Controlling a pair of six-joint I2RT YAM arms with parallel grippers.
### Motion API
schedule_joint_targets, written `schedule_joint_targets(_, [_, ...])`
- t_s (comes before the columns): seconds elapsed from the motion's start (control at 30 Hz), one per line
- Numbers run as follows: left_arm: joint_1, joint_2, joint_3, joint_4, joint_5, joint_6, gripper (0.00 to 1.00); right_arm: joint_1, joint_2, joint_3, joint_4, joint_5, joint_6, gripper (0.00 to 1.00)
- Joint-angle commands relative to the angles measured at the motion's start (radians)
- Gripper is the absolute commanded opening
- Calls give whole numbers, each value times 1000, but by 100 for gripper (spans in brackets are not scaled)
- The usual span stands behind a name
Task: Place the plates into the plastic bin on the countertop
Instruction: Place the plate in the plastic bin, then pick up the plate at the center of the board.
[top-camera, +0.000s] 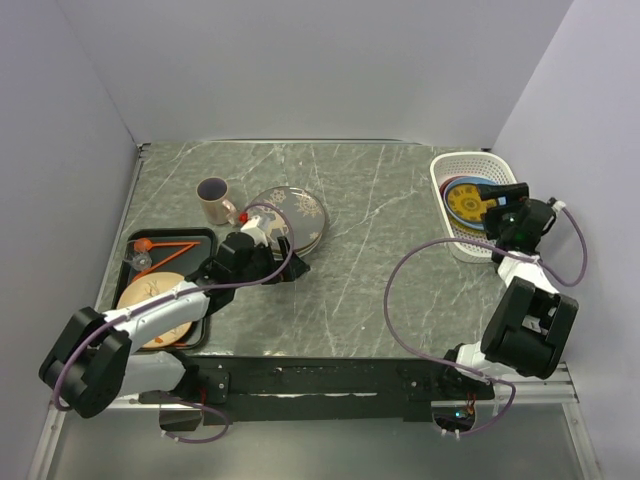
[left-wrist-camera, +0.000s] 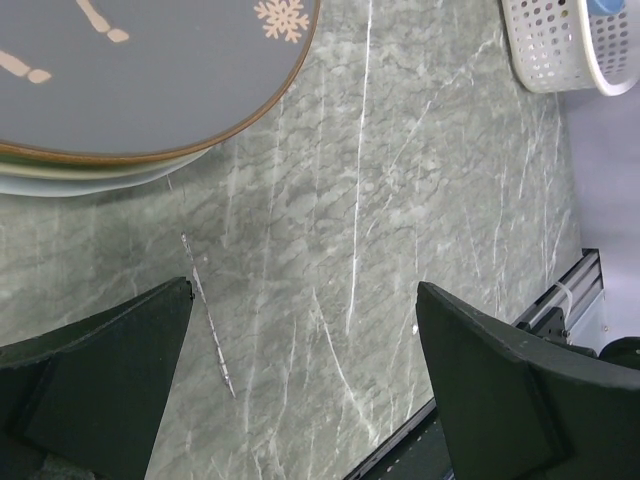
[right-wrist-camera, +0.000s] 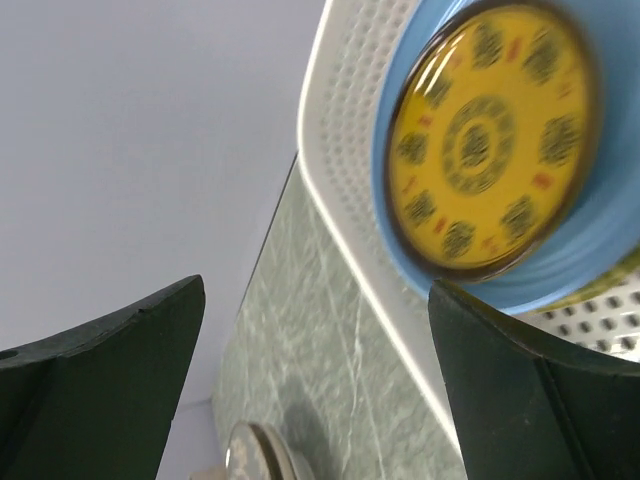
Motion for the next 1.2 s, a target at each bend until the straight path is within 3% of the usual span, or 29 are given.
schedule_joint_targets(0.0, [-3,-51,17,-20,-27,21,99,60,-8,32,57,-41,1,100])
schedule_joint_targets(0.33, [0,-74,44,-108,-125,19,99,255,-50,52,-15,3,-82,100])
schedule_joint_targets(0.63, [44,-41,74,-124,-129,24,99,280,-105,35,-102,-97,-162,100])
schedule_joint_targets(1.17, [257,-85,66,-106,-35,-1,99,372,-291,-252,-86,-72,-194,100])
